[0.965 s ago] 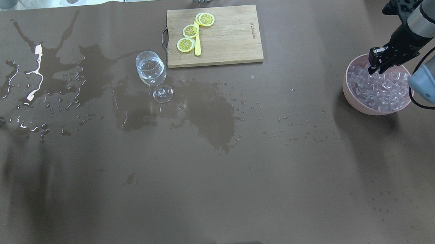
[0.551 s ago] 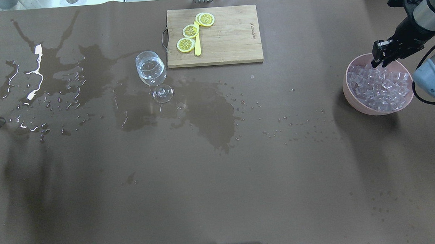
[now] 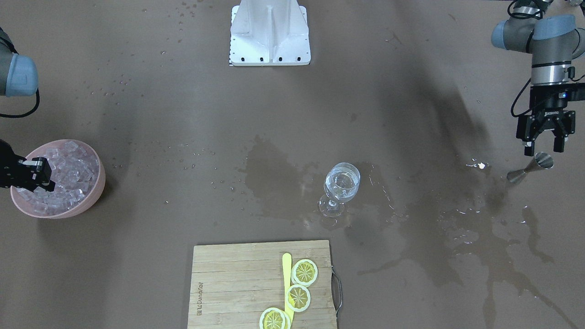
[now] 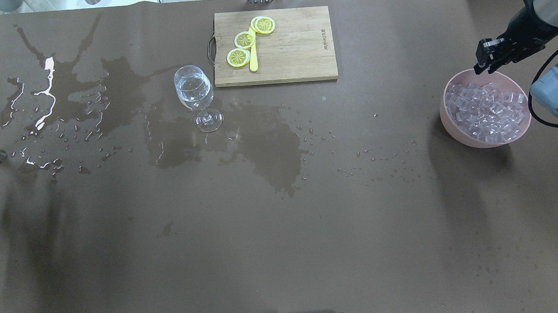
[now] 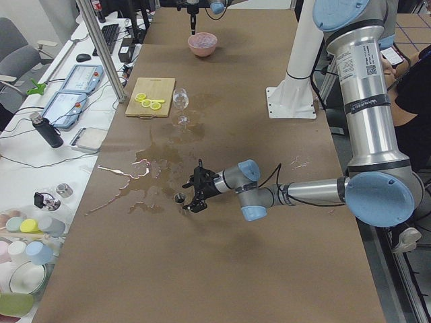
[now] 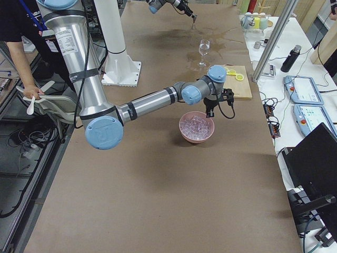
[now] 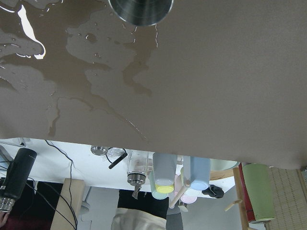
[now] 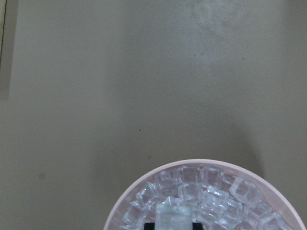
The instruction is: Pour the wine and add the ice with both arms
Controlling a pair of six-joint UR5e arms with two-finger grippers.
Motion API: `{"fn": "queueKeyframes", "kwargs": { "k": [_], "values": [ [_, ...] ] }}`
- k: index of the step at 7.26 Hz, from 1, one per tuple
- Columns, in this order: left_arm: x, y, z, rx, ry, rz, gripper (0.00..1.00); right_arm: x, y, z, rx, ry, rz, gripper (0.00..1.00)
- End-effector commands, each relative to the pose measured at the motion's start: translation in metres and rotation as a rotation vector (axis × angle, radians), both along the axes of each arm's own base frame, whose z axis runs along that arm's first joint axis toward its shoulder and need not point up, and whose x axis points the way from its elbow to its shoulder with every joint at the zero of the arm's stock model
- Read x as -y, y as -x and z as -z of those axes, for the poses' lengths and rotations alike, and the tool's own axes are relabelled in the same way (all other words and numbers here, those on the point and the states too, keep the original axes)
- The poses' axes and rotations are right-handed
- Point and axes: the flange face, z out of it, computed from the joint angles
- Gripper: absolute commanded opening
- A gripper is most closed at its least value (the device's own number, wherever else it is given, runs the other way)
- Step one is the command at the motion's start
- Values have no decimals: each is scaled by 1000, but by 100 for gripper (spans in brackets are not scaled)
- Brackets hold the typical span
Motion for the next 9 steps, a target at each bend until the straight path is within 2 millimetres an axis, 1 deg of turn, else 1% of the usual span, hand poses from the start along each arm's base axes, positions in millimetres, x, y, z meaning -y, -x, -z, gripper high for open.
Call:
{"fn": "queueKeyframes", "kwargs": {
  "k": [1,3,4,5,6,7,9],
  "values": [
    [2,-4,-4,10,-2,10,96,3,4,11,-6,-11,-7,5],
    [1,-9,-5,8,0,5,95,6,5,26,-3,-19,-6,5],
    [9,-18,-6,8,-4,5,95,12,9,41,-10,-10,-7,5],
    [11,-19,-15,20,5,11,95,20,12,57,-27,-3,-13,5],
    [12,-21,-20,20,5,10,95,24,14,66,-36,-5,-17,5],
    [13,-22,-20,20,5,10,94,26,15,73,-38,-8,-18,5],
    [17,-27,-16,15,0,8,92,29,17,78,-62,-30,-32,4]
  ]
}}
